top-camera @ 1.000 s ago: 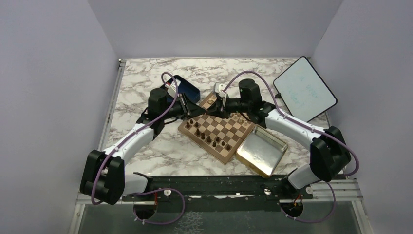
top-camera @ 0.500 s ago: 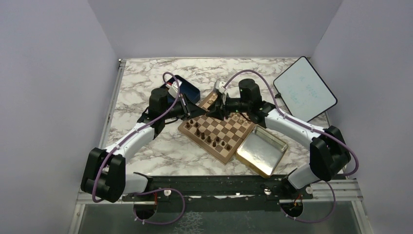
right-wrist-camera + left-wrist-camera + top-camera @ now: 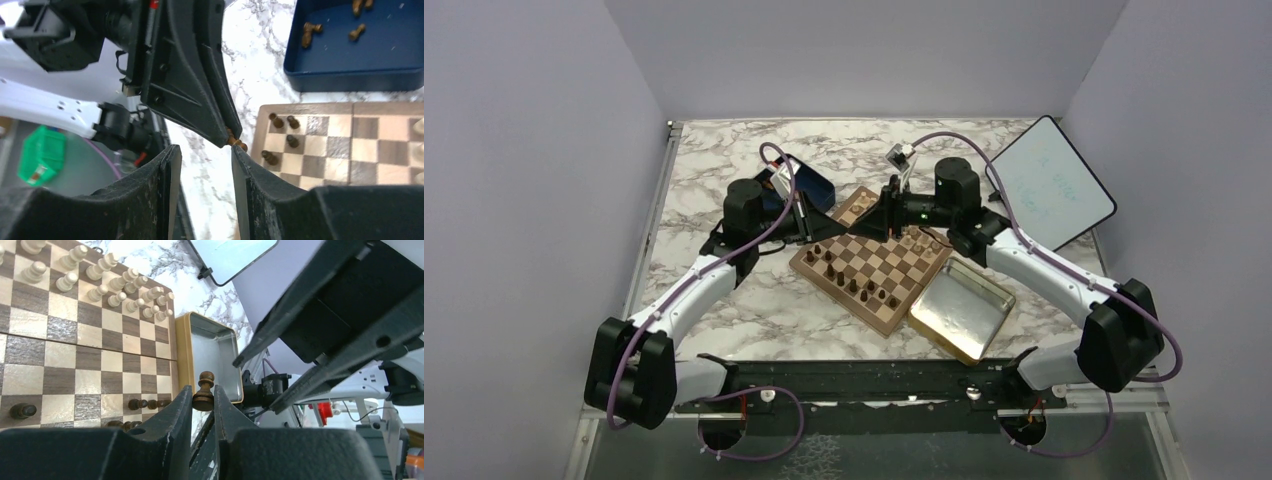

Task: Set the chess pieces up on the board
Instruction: Place the chess piece on the chessboard.

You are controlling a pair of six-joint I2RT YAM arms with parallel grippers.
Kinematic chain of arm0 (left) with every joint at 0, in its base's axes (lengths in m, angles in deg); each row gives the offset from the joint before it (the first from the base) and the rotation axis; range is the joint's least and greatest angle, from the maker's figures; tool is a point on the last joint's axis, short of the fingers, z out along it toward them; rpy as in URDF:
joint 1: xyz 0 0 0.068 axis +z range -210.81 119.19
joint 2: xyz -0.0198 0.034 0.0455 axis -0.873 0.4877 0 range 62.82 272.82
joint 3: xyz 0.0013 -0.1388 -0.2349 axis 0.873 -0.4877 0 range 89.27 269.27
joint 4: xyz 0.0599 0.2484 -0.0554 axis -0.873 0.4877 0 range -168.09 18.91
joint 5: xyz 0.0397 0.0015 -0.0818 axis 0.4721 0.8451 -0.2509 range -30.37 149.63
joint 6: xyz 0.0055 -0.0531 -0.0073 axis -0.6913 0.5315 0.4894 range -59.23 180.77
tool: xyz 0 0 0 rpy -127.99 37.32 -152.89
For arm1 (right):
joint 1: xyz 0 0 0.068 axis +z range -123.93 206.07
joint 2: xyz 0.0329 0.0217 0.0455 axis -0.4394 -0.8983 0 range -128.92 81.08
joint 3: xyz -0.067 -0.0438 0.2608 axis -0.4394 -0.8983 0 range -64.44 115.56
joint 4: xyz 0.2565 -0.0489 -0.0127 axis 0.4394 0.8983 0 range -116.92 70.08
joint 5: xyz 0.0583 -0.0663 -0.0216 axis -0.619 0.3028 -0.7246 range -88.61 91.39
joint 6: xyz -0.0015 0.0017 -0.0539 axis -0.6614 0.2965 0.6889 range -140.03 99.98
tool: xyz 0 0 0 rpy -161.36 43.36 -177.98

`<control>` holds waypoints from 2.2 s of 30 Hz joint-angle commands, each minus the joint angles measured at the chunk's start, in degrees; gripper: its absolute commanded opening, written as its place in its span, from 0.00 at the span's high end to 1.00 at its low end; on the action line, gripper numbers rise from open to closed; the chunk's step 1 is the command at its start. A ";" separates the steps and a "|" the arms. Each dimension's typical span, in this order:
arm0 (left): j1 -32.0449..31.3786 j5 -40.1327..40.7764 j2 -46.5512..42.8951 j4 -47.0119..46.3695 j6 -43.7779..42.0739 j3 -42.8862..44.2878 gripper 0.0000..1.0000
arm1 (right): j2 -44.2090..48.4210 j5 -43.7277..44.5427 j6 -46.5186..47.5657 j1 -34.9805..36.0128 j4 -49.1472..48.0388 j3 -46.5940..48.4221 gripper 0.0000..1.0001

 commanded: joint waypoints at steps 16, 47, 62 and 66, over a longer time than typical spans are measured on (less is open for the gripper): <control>-0.22 -4.43 -8.68 -5.05 -3.44 -0.14 0.86 | -1.48 -6.52 -36.91 -1.42 -23.26 -5.81 0.71; -0.49 -6.39 -9.39 -7.11 -3.31 -1.09 0.87 | -4.79 -4.40 -42.12 -1.43 -24.63 -4.13 0.69; -0.58 -4.88 -9.69 -7.28 -3.32 -2.08 0.87 | -2.78 -3.20 -41.72 -1.51 -23.69 -5.69 0.87; -0.58 -3.48 -9.70 -7.29 -3.26 -2.34 0.88 | -1.52 -2.12 -40.55 -1.49 -20.68 -5.93 0.71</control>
